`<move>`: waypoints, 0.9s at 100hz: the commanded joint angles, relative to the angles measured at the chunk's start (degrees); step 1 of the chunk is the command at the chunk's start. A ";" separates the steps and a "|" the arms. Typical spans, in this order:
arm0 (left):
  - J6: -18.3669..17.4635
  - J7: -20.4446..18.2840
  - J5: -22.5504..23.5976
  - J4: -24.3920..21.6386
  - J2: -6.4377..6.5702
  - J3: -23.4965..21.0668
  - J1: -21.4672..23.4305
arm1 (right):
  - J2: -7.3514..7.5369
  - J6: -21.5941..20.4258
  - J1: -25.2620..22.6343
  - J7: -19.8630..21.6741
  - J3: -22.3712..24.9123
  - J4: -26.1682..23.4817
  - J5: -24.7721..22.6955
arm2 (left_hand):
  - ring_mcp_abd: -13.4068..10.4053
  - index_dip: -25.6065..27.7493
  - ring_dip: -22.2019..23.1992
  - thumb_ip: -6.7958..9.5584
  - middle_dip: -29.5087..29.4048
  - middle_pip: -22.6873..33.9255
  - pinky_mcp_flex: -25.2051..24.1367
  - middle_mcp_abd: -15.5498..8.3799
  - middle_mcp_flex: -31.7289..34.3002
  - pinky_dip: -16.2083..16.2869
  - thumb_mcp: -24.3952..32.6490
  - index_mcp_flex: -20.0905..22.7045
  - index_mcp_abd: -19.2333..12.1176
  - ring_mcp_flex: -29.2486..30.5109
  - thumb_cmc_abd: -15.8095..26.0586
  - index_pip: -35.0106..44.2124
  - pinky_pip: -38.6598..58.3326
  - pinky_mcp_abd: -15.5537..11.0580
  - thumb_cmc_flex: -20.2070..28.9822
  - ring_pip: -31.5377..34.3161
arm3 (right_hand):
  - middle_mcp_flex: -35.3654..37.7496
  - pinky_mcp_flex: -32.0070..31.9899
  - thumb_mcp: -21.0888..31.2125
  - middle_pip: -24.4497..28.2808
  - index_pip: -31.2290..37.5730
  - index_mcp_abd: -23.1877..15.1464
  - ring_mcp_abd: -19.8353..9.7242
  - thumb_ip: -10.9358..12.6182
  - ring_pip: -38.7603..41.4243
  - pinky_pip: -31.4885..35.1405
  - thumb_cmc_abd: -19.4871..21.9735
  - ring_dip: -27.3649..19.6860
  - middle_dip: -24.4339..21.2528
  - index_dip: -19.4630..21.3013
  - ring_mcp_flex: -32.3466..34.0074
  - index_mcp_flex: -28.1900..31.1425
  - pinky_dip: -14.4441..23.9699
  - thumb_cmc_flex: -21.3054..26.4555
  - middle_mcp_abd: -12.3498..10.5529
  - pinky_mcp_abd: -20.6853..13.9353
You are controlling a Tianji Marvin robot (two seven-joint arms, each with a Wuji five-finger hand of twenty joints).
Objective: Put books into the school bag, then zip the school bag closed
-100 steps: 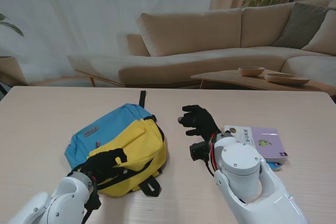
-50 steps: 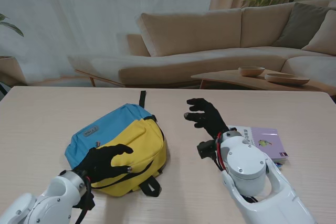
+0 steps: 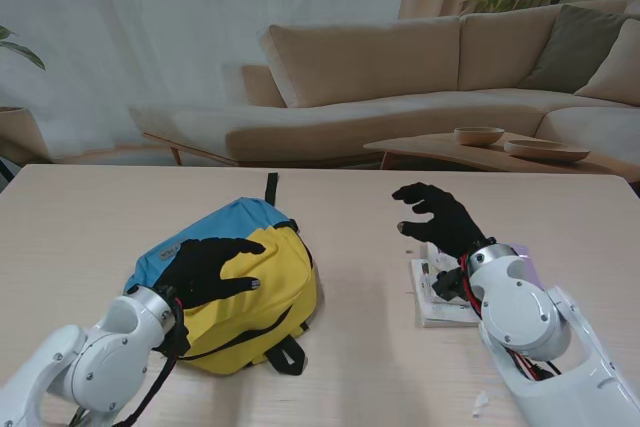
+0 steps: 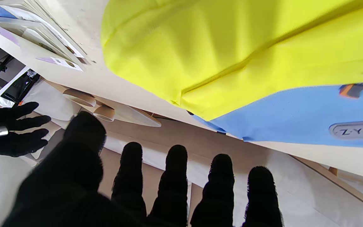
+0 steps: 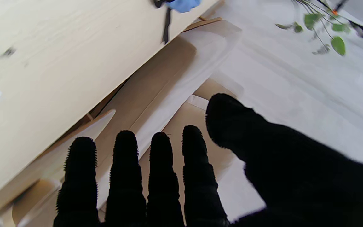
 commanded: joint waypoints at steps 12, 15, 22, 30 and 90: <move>-1.21 0.30 1.12 2.12 -0.43 1.17 -2.04 | 1.57 -2.41 -0.80 2.57 3.22 3.45 -2.91 | -1.40 -1.19 -0.95 2.54 -0.58 -0.88 -1.35 -1.33 -2.30 -0.29 -2.18 -0.81 -1.82 -1.73 2.54 -0.89 -4.60 -1.69 0.51 -2.24 | 1.45 -0.60 3.64 -1.18 -1.19 -2.24 -2.62 2.51 -1.84 -0.72 -1.40 -0.64 -0.19 1.79 -1.43 0.81 -0.35 -2.57 -2.98 -1.37; -1.26 0.23 0.89 2.43 -0.41 1.41 -2.34 | 1.71 -2.86 -0.83 2.98 3.78 4.02 -3.51 | -1.57 -1.16 -0.91 2.55 -0.49 -0.79 -1.32 -1.43 -2.39 -0.21 -2.19 -0.89 -1.82 -1.81 2.57 -0.83 -4.91 -1.77 0.50 -2.27 | 1.53 -0.77 3.44 -1.31 -1.28 -2.27 -2.72 2.45 -2.00 -1.06 -1.27 -0.71 -0.24 1.86 -1.51 0.87 -0.51 -2.76 -3.03 -1.29; -1.40 0.05 0.28 3.09 -0.37 1.89 -2.92 | 2.07 -3.84 -0.84 3.99 4.94 5.38 -4.98 | -1.62 -1.03 -0.68 2.57 -0.24 -0.65 -0.69 -1.21 -2.31 0.79 -2.26 -1.06 -1.99 -1.94 2.63 -0.49 -7.18 -1.81 0.50 -2.44 | 1.64 -1.00 1.95 -1.89 -1.84 -2.67 -2.98 2.20 -2.44 -2.00 -0.59 -0.91 -0.43 2.21 -1.77 0.91 -1.04 -3.05 -3.31 -1.23; -1.56 -0.04 0.31 3.62 -0.33 2.28 -3.36 | 2.54 -5.42 -0.48 5.09 5.97 7.55 -7.44 | -1.86 -1.07 -0.68 2.58 -0.24 -0.76 -0.73 -1.60 -2.69 1.08 -2.31 -1.26 -2.13 -2.11 2.65 -0.55 -7.80 -1.92 0.48 -2.54 | 1.35 -1.57 0.76 -2.48 -2.23 -3.19 -3.57 1.95 -2.63 -2.68 -0.58 -0.96 -0.63 2.44 -2.26 0.70 -1.40 -3.71 -3.81 -1.35; -1.75 -0.28 2.54 4.95 -0.13 4.17 -4.81 | 4.13 -11.24 8.68 1.84 4.84 28.72 -23.34 | -5.26 -2.16 -3.19 2.66 -1.56 -2.33 -0.30 -3.41 -6.87 3.03 -3.99 -4.61 -3.88 -6.71 4.03 -1.65 -18.80 -4.58 -0.59 -6.13 | -1.56 -2.82 -2.24 -2.41 -4.57 -7.15 -6.48 0.92 -2.93 -5.85 -1.21 -1.05 -0.82 6.26 -4.75 0.11 -3.51 -4.24 -6.49 -4.31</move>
